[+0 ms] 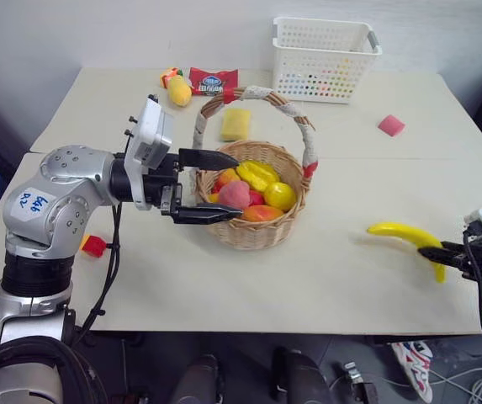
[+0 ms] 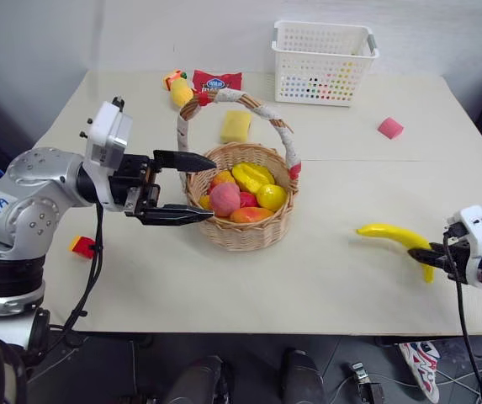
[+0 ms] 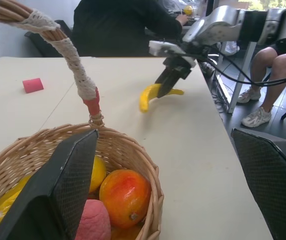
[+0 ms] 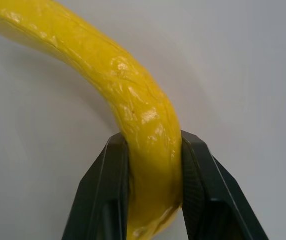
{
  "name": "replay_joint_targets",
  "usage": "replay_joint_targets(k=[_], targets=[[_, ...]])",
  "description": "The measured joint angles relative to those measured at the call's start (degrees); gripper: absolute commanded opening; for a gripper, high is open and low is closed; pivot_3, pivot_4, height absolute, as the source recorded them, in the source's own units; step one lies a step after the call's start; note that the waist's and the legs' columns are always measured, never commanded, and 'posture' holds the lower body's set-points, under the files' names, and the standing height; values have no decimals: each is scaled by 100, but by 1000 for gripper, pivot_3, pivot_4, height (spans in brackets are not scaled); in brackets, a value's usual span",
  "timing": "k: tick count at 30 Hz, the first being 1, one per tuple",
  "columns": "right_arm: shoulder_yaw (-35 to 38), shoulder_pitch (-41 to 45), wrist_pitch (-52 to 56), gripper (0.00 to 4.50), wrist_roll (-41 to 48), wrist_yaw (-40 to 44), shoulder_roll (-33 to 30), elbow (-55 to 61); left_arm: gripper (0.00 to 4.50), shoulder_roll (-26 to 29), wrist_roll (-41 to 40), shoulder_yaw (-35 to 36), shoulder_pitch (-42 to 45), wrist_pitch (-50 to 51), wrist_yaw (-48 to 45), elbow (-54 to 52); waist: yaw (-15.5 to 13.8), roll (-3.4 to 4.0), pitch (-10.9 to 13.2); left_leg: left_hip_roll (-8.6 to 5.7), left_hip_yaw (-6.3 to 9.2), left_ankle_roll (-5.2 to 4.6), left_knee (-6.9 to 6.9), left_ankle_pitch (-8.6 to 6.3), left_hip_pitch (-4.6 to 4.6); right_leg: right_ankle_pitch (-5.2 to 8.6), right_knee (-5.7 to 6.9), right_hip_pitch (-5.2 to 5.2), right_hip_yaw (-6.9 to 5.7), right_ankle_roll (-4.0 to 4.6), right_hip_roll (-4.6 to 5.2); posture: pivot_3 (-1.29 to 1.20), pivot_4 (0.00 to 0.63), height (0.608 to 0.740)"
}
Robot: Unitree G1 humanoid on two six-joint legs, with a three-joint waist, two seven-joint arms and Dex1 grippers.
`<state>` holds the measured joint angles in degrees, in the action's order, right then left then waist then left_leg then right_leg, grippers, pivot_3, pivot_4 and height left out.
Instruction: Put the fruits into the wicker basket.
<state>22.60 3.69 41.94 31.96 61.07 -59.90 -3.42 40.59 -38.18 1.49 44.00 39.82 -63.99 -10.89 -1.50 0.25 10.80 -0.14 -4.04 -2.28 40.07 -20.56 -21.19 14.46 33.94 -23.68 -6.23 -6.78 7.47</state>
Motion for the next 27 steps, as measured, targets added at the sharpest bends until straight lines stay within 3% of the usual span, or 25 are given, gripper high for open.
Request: replay_joint_targets(k=[3, 6, 11, 14, 17, 19, 23, 27], targets=[[454, -170, 891, 931, 1000, -55, 23, 1413, 4475, 99, -21, 91, -73, 15, 4, 7, 44, 0, 0, 2, -1, 1, 1, -1, 9, -2, 2, 4, 6, 0, 0, 0, 150, 740], [473, 497, 1707, 931, 2174, -792, 401, 2665, 4475, 261, -78, 252, -260, 44, 5, -13, 92, -1, 1, 12, 12, 14, 1, 1, 12, -3, 2, 7, 1, 2, -3, 0, 150, 740], [-557, 2151, 2599, 931, 3039, -3239, 1997, 3223, 4475, 575, -108, 550, -551, 104, 11, -41, 108, 0, 3, 0, 18, 17, -2, 1, -7, -1, 4, -11, 1, 9, 8, 0, 150, 740], [-1032, 2941, 2753, 931, 3344, -4071, 2686, 3259, 4475, 608, -109, 598, -581, 107, 11, -34, 74, 4, 5, -3, 18, 15, -3, 2, -16, -1, -1, -16, -6, 9, 6, 0, 150, 740], [-1428, 3529, 2729, 931, 3303, -4474, 3056, 3243, 4475, 616, -105, 602, -548, 100, 14, -10, 47, 4, 5, -6, 18, 13, -3, 1, -19, -1, -4, -16, -10, 9, 4, 0, 150, 740], [-1819, 3867, 2555, 931, 2907, -4691, 3380, 3076, 4475, 606, -96, 599, -490, 87, 28, 26, 55, 3, 5, -7, 11, 10, -2, 2, -19, -1, -1, -16, -8, 9, 4, 0, 150, 740], [-2498, 4006, 2128, 931, 1977, -4740, 3459, 2717, 4475, 581, -97, 594, -411, 76, 78, 11, 55, 3, 4, -7, 9, 9, -3, 2, -19, -1, 1, -18, -7, 9, 2, 0, 150, 740], [-2890, 4005, 1654, 2215, 1078, -4773, 3447, 2465, 4475, 565, -75, 593, -412, 60, 157, 5, 101, 3, 4, -4, 7, 9, -4, 2, -22, -1, 4, -24, -6, 9, -1, 0, 150, 740]])
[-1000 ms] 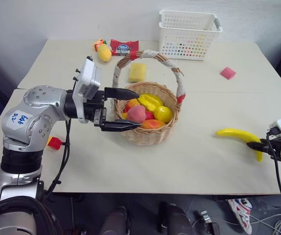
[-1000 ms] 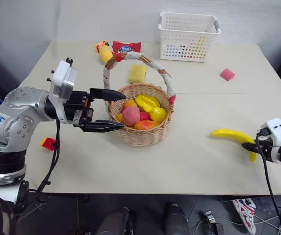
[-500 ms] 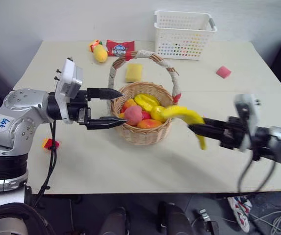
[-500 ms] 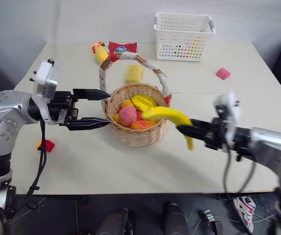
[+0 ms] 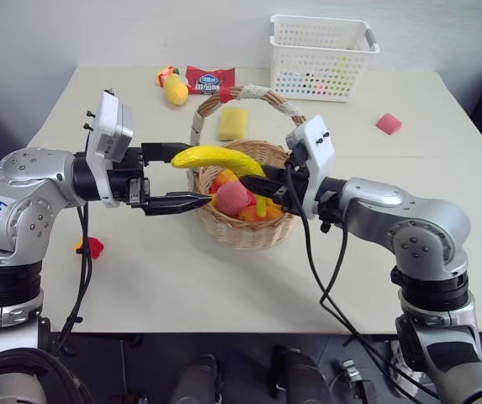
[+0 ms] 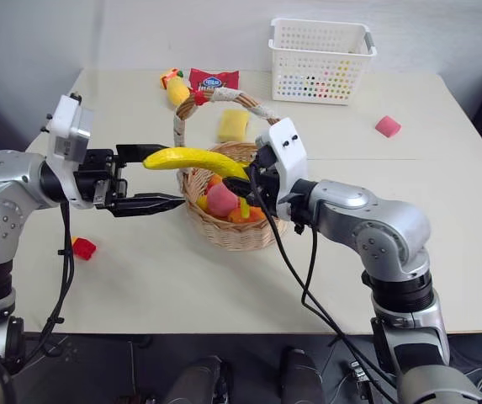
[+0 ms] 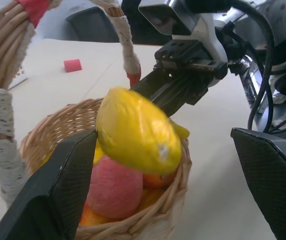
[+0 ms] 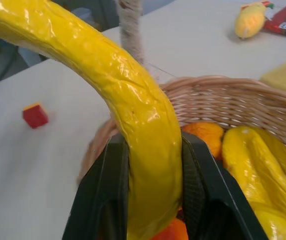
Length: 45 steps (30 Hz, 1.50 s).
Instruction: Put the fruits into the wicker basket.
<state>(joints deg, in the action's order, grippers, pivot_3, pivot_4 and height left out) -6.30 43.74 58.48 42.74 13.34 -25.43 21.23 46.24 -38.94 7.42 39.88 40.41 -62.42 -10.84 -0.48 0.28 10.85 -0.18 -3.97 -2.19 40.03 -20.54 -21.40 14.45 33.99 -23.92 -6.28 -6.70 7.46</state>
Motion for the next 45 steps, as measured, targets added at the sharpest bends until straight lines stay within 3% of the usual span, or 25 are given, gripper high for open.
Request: replay_joint_targets(k=[5, 11, 16, 22, 33, 43, 45], targets=[[-73, -20, -222, 3769, -644, -62, 27, -108, 4475, 0, -2, 1, -2, -45, 19, -4, 73, 0, 0, 4, 1, 0, -3, 0, -1, 0, -1, -1, 0, 0, -2, 0, 150, 740], [757, -657, 508, 3769, 696, 424, -117, 863, 4475, -10, -4, -1, -34, -106, 3, -24, 55, 0, 0, 3, 2, -1, -3, 0, -4, 0, -5, -1, -3, 0, 1, 0, 150, 740], [1712, -1094, 964, 3769, 1877, 214, -507, 1302, 4475, -62, 26, -115, 23, -252, -128, 62, 47, 0, 0, 1, 1, -5, -1, 0, 0, 0, 0, 2, 1, 0, 4, 0, 150, 740], [2001, -1055, 759, 3769, 1280, -388, -893, 1215, 4475, -279, 57, -266, 257, -365, -213, 221, 54, 0, 0, 2, -5, -4, -4, 0, 1, 0, 0, -1, 4, 0, 1, 0, 150, 740], [1077, -612, -205, 3769, 11, -312, -278, 147, 4475, -449, 79, -413, 308, -375, -206, 214, 59, 0, 0, 3, -10, -4, -5, 0, 1, 0, 0, -4, 9, 0, -1, 0, 150, 740], [865, -545, -888, 485, -824, 102, -161, -336, 4475, -448, 77, -410, 308, -346, -93, 171, 64, 0, 0, 4, -7, -3, -5, 0, -2, 0, -1, -4, 6, 0, -1, 0, 150, 740], [877, -627, -934, 359, -848, 168, -156, -296, 4475, -452, 78, -409, 308, -346, -76, 161, 62, 0, 0, 4, -7, -3, -5, 0, -2, 0, -2, -4, 6, 0, -1, 0, 150, 740]])
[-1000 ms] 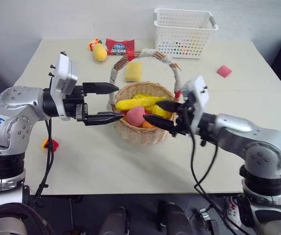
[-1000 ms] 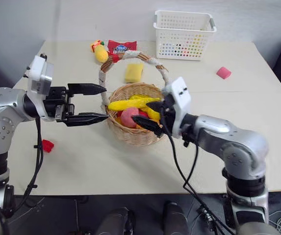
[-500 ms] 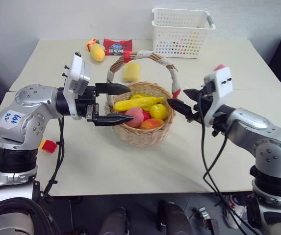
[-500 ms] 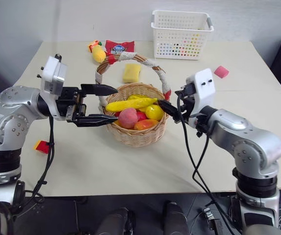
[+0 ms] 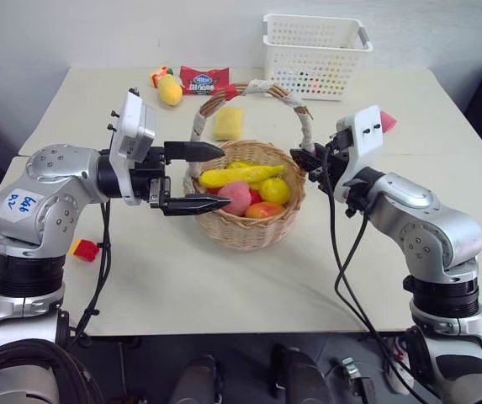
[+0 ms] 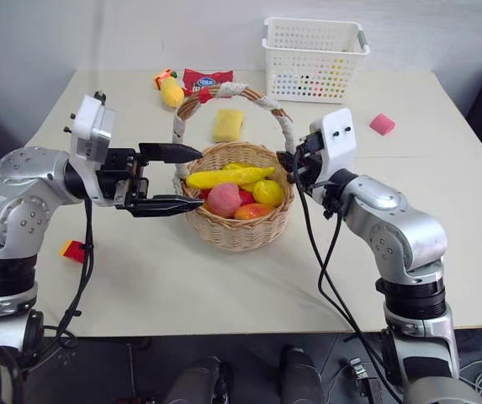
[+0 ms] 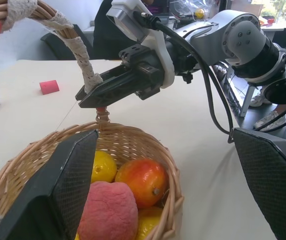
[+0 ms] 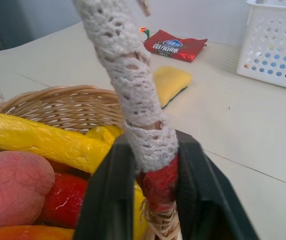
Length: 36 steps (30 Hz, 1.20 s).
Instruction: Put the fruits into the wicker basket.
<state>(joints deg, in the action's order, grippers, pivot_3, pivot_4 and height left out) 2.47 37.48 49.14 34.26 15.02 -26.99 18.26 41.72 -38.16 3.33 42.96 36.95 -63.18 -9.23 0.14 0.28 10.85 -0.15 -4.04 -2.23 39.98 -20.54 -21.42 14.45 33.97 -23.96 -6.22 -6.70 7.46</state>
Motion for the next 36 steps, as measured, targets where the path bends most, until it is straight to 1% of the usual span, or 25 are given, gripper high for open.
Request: replay_joint_targets(k=[2, 4, 6, 10, 11, 14, 16, 18, 20, 24, 26, 27, 31, 34, 36], targets=[[36, -82, -24, 358, 1, 72, -1, 136, 4475, -29, 0, 0, 0, 0, 25, -9, -3, 0, 0, 0, 0, 0, 0, 0, 0, 0, -1, 0, -1, 0, 0, 0, 150, 740], [151, -171, -56, 358, -16, 117, -139, 289, 4475, -58, 0, -1, 2, -8, 45, -9, -17, 0, 0, -2, 3, 0, 0, 0, -4, 0, -3, 0, -3, 0, 2, 0, 150, 740], [504, -277, -72, 358, -40, 123, -400, 437, 4475, -71, 0, -1, 4, -19, 42, 9, -40, 0, 0, -7, 6, -2, 1, 0, -7, 0, -5, 0, -5, 0, 6, 0, 150, 740], [1872, -831, -47, 358, -95, 176, -1315, 612, 4475, -162, 24, -24, 94, -87, -23, 150, -163, 0, 0, -7, 5, -4, 1, -1, -9, -1, -9, 1, -7, -1, 5, 0, 150, 740], [2298, -1187, -70, 358, -169, 263, -1628, 637, 4475, -266, 34, -71, 183, -124, -36, 217, -201, 0, 0, -7, 6, -4, 1, 0, -11, -1, -13, 2, -11, -1, 5, 0, 150, 740], [3024, -1864, -105, 358, -424, 350, -1957, 550, 4475, -349, 59, -147, 222, -207, -77, 363, -178, 0, 0, -6, -2, -5, 0, 0, -7, -1, -10, 4, -6, -2, 3, 0, 150, 740], [3430, -2273, -238, 358, -576, 374, -1961, 376, 4475, -475, 81, -214, 308, -263, -89, 445, -163, 0, 0, -5, -5, -7, 1, 1, -2, -3, -7, 5, -2, -6, 2, 0, 150, 740], [3676, -2556, -454, 358, -742, 377, -1929, 189, 4475, -546, 104, -247, 400, -296, -112, 551, -129, 2, 1, -3, -24, -7, -3, 2, 15, -4, 0, 6, 14, -7, 2, 0, 150, 740], [3968, -2785, -774, 358, -942, 316, -1751, -139, 4475, -581, 138, -264, 453, -348, -145, 594, -107, 2, 1, 3, -32, -6, -5, 1, 22, -4, 1, 7, 18, -7, -3, 0, 150, 740], [4139, -3014, -1015, 358, -1021, 277, -1485, -317, 4475, -642, 163, -298, 535, -380, -217, 798, -97, 7, 0, 3, -32, -6, -4, 2, 22, -4, 2, 7, 22, -7, -3, 0, 150, 740], [4173, -3149, -1085, 1084, -1007, 291, -1411, -279, 4475, -701, 178, -347, 581, -391, -271, 829, -102, 8, 0, 2, -30, -6, -4, 2, 22, -4, 1, 8, 23, -7, -3, 0, 150, 740], [4202, -3239, -1084, 1330, -961, 311, -1361, -236, 4475, -727, 186, -360, 601, -401, -294, 854, -109, 8, 1, 2, -29, -6, -3, 2, 22, -4, 1, 8, 23, -7, -3, 0, 150, 740], [4374, -3656, -841, 2726, -530, 502, -1219, 46, 4475, -767, 240, -396, 625, -458, -348, 1000, -142, 9, 0, 1, -28, -6, -3, 2, 22, -5, 1, 9, 23, -8, -2, 0, 150, 740], [4725, -4088, -515, 3782, -59, 734, -1221, 531, 4475, -799, 278, -428, 626, -526, -442, 1066, -158, 9, 0, 0, -24, -7, -2, 1, 19, -5, -1, 10, 22, -8, -2, 0, 150, 740], [5110, -4530, -316, 4459, 331, 1020, -1238, 904, 4475, -794, 298, -439, 623, -576, -515, 1166, -189, 11, -1, -3, -15, -7, -2, 1, 19, -5, -4, 14, 17, -8, -1, 0, 150, 740]])
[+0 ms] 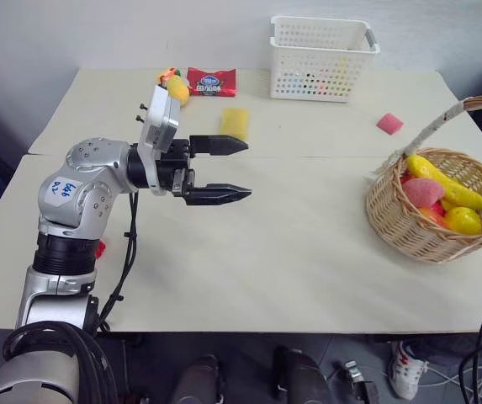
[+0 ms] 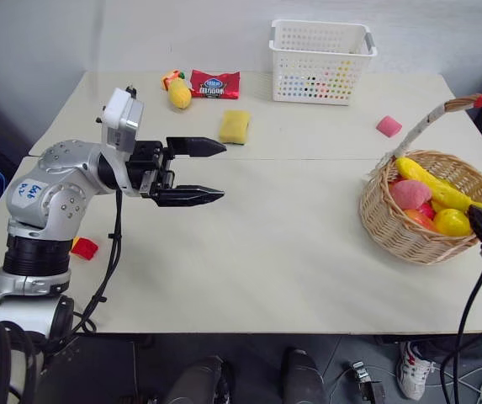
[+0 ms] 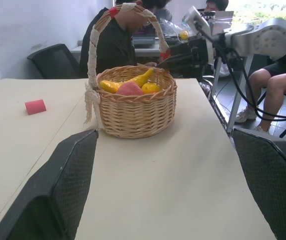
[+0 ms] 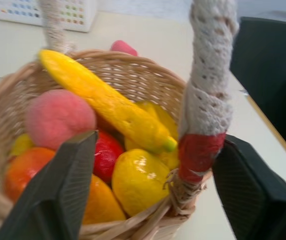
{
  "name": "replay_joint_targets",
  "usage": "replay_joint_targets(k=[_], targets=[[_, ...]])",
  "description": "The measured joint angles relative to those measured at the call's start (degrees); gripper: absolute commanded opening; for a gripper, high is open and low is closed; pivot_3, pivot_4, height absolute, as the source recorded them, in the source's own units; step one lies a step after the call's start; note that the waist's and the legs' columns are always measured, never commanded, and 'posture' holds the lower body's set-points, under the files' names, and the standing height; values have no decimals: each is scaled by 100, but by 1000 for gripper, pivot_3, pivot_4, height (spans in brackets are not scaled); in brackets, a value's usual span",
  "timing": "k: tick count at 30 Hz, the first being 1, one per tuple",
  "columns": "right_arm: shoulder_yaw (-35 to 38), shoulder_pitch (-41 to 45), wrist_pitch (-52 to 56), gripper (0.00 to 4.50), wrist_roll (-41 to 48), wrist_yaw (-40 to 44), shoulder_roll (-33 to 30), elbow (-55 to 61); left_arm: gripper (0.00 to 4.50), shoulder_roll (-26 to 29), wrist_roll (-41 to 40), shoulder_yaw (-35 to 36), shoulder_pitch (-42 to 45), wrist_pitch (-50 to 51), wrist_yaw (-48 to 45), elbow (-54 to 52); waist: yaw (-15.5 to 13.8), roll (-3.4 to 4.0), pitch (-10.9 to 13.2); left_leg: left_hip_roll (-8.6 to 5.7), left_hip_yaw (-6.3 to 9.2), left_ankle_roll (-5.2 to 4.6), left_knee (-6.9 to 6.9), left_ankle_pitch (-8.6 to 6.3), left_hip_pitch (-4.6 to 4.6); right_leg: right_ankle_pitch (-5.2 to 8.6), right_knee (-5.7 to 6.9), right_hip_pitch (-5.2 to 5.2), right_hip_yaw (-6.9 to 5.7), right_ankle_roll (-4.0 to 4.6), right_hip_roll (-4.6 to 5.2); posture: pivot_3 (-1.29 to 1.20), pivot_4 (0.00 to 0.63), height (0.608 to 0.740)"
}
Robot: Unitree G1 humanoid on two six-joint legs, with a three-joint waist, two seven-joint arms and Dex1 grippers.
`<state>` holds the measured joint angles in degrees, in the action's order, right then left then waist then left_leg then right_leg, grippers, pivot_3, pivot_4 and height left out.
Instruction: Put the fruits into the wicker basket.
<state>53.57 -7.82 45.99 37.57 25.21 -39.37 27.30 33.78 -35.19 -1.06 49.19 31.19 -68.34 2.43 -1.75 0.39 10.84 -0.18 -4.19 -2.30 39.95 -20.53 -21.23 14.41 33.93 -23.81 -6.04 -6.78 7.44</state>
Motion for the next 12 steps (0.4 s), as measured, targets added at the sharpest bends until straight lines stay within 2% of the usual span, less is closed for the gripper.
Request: replay_joint_targets(k=[1, 3, 5, 7, 9, 12], targets=[[259, -294, 135, 4459, 228, 169, -35, 148, 4475, 2, 19, 1, 4, -13, -17, 72, -9, 0, 0, 0, 2, -1, 0, 0, 0, 0, -3, 4, -3, 0, 0, 0, 150, 740], [1247, -1070, 521, 4459, 834, 743, -276, 292, 4475, 27, 57, 5, 20, -35, -76, 211, -51, 6, 4, -3, 3, -12, 0, -6, 2, -2, -11, 11, -3, -4, 2, 0, 150, 740], [2209, -1644, 808, 4459, 1230, 1228, -605, 194, 4475, 54, 77, 31, 34, -66, -135, 328, -51, 4, 5, -4, -1, -24, 3, -13, 6, -8, -21, 19, 3, -14, 3, 0, 150, 740], [2821, -2001, 999, 4459, 1557, 1627, -838, -40, 4475, 56, 86, 43, 48, -82, -196, 353, -35, -10, 3, -3, 1, -33, 5, -18, 12, -11, -29, 30, 3, -17, 5, 0, 150, 740], [3292, -2291, 1153, 4459, 1842, 2019, -1033, -392, 4475, 70, 90, 47, 56, -112, -271, 386, 11, -14, 2, -3, 1, -38, 5, -21, 14, -13, -31, 31, 7, -18, 10, 0, 150, 740], [3485, -2530, 1270, 4459, 2069, 2366, -1158, -725, 4475, 81, 108, 46, 58, -127, -370, 452, 42, -13, 1, -2, 1, -37, 3, -22, 14, -13, -32, 28, 9, -18, 10, 0, 150, 740]])
